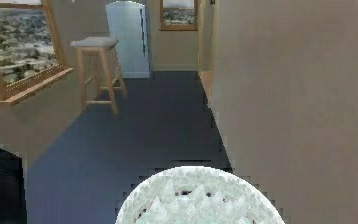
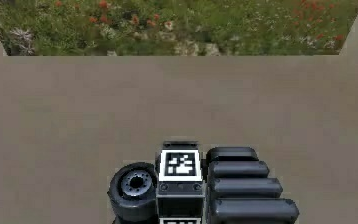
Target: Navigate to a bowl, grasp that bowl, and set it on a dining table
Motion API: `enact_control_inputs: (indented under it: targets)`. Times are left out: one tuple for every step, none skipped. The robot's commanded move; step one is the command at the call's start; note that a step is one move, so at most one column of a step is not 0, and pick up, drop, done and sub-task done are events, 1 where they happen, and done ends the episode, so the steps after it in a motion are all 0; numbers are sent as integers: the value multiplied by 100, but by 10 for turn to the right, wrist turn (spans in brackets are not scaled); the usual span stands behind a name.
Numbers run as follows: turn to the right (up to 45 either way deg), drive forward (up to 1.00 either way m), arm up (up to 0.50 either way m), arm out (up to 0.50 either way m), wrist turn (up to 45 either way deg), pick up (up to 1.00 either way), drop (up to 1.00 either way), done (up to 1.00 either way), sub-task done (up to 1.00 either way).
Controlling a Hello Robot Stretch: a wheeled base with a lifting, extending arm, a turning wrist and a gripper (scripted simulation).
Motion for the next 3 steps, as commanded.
enact_control_inputs:
  targets:
    - [0,100,0,0,0,0,0,0,0]
    - [-30,0,0,0,0,0,0,0,0]
    - [0,100,0,0,0,0,0,0,0]
